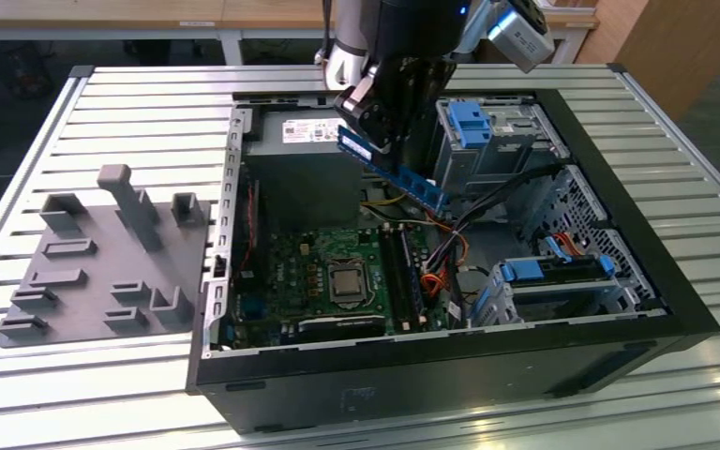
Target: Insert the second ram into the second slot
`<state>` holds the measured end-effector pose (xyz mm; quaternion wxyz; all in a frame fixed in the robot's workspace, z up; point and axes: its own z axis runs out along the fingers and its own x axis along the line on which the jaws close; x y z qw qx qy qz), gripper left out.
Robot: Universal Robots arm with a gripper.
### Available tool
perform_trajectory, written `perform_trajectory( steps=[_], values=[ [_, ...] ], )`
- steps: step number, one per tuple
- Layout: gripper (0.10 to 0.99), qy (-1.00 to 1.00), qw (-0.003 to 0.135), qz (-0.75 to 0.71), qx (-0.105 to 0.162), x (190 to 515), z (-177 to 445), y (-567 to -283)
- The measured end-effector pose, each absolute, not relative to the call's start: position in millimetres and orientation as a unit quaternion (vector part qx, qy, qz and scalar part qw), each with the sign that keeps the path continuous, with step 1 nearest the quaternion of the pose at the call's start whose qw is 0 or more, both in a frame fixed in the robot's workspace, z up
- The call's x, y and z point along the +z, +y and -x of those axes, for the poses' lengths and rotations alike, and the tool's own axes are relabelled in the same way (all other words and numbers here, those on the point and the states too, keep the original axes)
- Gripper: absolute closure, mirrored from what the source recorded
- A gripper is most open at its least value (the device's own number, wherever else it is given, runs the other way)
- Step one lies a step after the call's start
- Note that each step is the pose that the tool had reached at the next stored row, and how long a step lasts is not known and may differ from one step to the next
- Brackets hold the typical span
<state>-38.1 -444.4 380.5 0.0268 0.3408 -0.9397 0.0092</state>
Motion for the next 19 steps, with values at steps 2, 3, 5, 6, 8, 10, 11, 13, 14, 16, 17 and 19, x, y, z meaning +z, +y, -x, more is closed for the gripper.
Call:
perform_trajectory(
  steps=[2,3,5,6,8,10,11,13,14,16,17,19],
  values=[
    [0.949,-0.941,0.027,-0.338,0.009,380.5,38.1,-444.4],
    [0.949,-0.941,0.027,-0.337,0.009,380.5,38.1,-444.4],
    [0.949,-0.942,0.027,-0.334,0.009,380.5,38.1,-444.4],
    [0.949,-0.943,0.027,-0.333,0.009,380.5,38.1,-444.4],
    [0.949,-0.944,0.027,-0.33,0.009,380.5,38.1,-444.4],
    [0.949,-0.945,0.027,-0.327,0.009,380.5,38.1,-444.4],
    [0.949,-0.945,0.027,-0.326,0.009,380.5,38.1,-444.4],
    [0.949,-0.946,0.027,-0.323,0.009,380.5,38.1,-444.4],
    [0.949,-0.947,0.027,-0.321,0.009,380.5,38.1,-444.4],
    [0.949,-0.948,0.027,-0.317,0.008,380.5,38.1,-444.4],
    [0.949,-0.949,0.027,-0.315,0.008,380.5,38.1,-444.4],
    [0.949,-0.95,0.027,-0.312,0.008,380.5,38.1,-444.4]
  ],
)
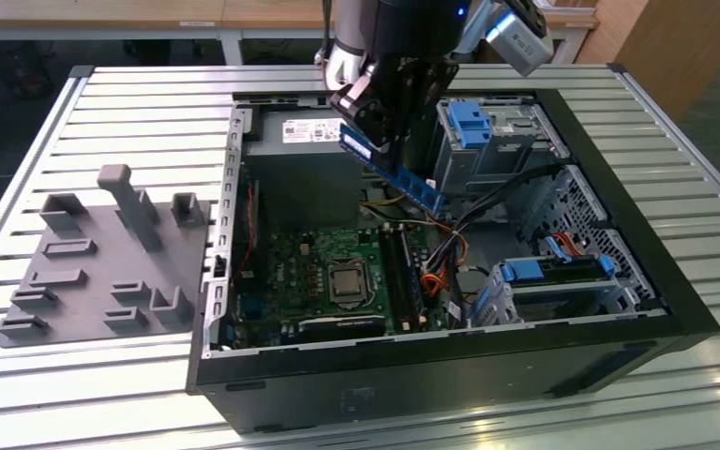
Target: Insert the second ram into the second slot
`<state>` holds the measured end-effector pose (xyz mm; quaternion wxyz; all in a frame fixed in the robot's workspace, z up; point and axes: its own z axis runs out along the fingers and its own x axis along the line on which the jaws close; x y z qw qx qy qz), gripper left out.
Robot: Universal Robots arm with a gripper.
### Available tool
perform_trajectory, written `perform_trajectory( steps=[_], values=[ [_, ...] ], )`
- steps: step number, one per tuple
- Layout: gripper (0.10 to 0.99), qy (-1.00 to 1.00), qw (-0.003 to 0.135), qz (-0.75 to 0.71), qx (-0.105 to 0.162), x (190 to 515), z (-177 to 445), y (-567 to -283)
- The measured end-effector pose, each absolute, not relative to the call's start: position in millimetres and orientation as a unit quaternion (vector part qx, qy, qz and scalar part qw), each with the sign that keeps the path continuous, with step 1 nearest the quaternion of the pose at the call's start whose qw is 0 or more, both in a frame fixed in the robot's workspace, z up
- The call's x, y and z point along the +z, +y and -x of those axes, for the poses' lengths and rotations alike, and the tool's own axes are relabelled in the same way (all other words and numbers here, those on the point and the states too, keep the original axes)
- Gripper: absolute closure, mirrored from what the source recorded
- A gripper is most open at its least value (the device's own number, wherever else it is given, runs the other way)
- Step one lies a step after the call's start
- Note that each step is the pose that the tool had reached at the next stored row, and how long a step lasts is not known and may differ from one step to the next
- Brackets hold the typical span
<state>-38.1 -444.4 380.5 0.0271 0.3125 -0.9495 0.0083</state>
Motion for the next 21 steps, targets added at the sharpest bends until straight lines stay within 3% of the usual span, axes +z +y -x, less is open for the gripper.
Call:
perform_trajectory(
  steps=[21],
  values=[
    [0.949,-0.959,0.027,-0.282,0.007,380.5,38.1,-444.4]
  ],
)
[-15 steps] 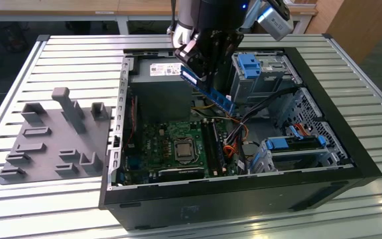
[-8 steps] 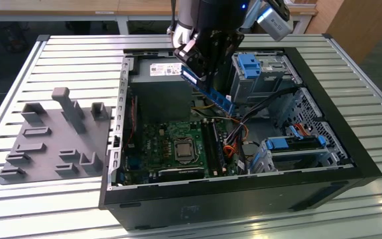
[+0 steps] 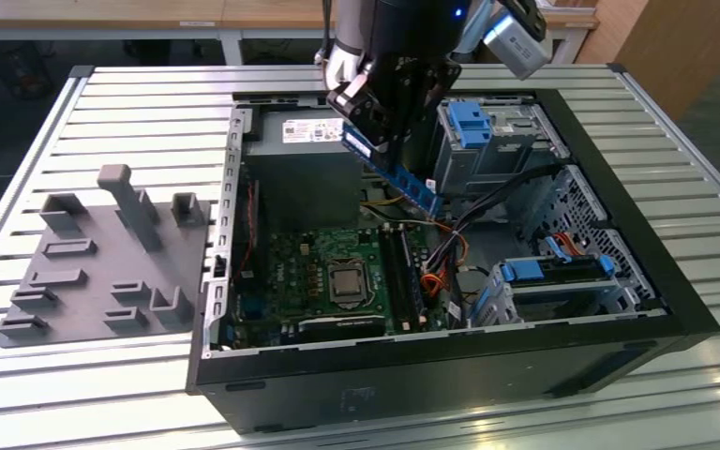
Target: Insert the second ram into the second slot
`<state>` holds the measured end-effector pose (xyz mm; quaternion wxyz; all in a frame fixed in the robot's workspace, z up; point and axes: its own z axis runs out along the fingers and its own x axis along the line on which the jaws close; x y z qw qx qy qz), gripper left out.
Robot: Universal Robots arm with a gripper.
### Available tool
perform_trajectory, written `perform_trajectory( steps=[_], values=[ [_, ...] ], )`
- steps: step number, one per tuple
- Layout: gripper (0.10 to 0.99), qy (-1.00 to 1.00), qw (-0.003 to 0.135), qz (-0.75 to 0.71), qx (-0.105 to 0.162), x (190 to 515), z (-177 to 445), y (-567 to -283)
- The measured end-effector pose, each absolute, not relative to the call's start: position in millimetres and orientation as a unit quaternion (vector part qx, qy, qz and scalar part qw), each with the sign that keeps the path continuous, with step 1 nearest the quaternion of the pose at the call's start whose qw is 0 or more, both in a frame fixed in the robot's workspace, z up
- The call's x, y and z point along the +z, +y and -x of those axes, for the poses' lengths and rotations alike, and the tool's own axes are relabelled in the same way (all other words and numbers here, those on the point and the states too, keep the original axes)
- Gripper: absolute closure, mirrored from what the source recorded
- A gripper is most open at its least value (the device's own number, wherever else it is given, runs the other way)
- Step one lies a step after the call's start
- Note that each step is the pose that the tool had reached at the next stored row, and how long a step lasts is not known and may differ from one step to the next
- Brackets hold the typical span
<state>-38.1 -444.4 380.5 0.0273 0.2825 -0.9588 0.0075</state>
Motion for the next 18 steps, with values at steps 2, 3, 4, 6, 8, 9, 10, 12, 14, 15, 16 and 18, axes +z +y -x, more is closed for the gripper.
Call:
perform_trajectory(
  steps=[2,3,4,6,8,9,10,12,14,15,16,18],
  values=[
    [0.949,-0.96,0.027,-0.28,0.007,380.5,38.2,-444.4],
    [0.949,-0.96,0.027,-0.278,0.007,380.5,38.1,-444.4],
    [0.949,-0.961,0.027,-0.277,0.007,380.5,38.1,-444.4],
    [0.949,-0.961,0.027,-0.274,0.007,380.5,38.1,-444.4],
    [0.949,-0.962,0.027,-0.271,0.007,380.5,38.1,-444.4],
    [0.949,-0.963,0.027,-0.27,0.007,380.5,38.1,-444.4],
    [0.949,-0.963,0.027,-0.268,0.007,380.5,38.1,-444.4],
    [0.949,-0.964,0.027,-0.266,0.007,380.5,38.1,-444.4],
    [0.949,-0.964,0.027,-0.263,0.007,380.5,38.1,-444.4],
    [0.949,-0.965,0.027,-0.262,0.007,380.5,38.1,-444.4],
    [0.949,-0.965,0.027,-0.26,0.007,380.5,38.1,-444.4],
    [0.949,-0.966,0.028,-0.258,0.007,380.5,38.1,-444.4]
  ],
)
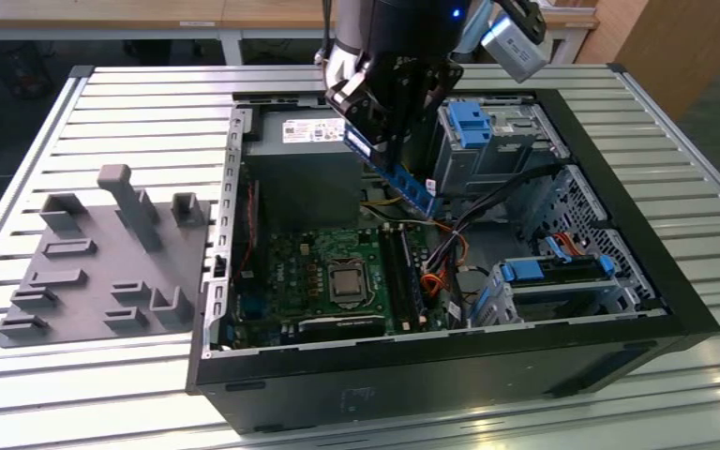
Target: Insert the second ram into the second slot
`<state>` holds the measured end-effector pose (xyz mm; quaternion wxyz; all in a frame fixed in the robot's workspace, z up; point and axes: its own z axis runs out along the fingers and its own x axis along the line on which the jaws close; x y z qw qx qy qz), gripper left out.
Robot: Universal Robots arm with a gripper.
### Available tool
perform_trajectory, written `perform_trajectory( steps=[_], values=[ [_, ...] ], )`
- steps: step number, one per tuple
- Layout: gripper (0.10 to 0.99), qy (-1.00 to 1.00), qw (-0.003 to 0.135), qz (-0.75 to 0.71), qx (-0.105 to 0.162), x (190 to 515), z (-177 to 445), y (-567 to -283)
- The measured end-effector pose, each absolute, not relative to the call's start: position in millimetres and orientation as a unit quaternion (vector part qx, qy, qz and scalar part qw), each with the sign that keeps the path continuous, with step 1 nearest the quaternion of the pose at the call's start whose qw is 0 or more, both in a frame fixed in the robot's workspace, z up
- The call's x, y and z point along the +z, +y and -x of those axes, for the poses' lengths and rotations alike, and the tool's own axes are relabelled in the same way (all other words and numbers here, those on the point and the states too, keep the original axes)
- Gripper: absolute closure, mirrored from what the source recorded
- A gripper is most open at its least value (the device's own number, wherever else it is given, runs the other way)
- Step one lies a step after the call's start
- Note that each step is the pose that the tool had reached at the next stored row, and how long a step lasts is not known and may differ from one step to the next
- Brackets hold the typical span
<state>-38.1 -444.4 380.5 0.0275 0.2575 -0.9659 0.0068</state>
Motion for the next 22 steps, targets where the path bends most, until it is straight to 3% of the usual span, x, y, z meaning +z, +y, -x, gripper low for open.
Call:
perform_trajectory(
  steps=[22],
  values=[
    [0.949,-0.975,0.028,-0.222,0.006,380.5,38.1,-444.4]
  ],
)
